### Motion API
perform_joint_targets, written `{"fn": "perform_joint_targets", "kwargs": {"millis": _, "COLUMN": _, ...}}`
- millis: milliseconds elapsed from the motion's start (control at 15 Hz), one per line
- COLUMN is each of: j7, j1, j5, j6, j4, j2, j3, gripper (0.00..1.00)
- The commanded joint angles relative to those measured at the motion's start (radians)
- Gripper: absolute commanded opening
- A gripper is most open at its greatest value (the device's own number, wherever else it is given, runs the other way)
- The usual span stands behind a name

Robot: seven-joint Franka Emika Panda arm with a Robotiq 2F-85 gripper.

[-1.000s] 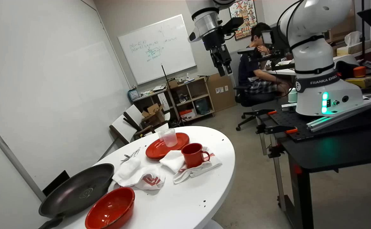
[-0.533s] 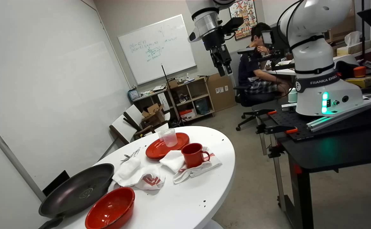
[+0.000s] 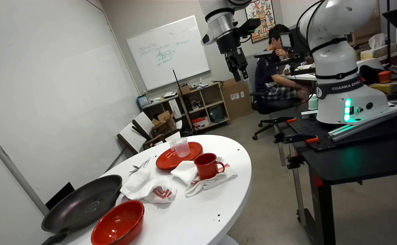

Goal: Use the white and red towel on the left to wipe the tabletop

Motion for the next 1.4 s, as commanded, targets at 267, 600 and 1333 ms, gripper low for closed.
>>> {"fn": "perform_joint_targets", "kwargs": {"millis": 267, "j7": -0.04, "j1": 0.043, "j5": 0.056, "j6": 0.104, "j4": -0.008, "j2": 0.043, "j3": -0.018, "gripper": 1.0}}
{"fn": "perform_joint_targets", "kwargs": {"millis": 600, "j7": -0.026, "j1": 0.082, "j5": 0.065, "j6": 0.31, "j4": 0.042, "j2": 0.164, "j3": 0.002, "gripper": 1.0}}
{"fn": "perform_joint_targets", "kwargs": {"millis": 1333, "j7": -0.19, "j1": 0.078, "j5": 0.133, "j6": 0.455, "j4": 0.51, "j2": 0.702, "j3": 0.002, "gripper": 1.0}}
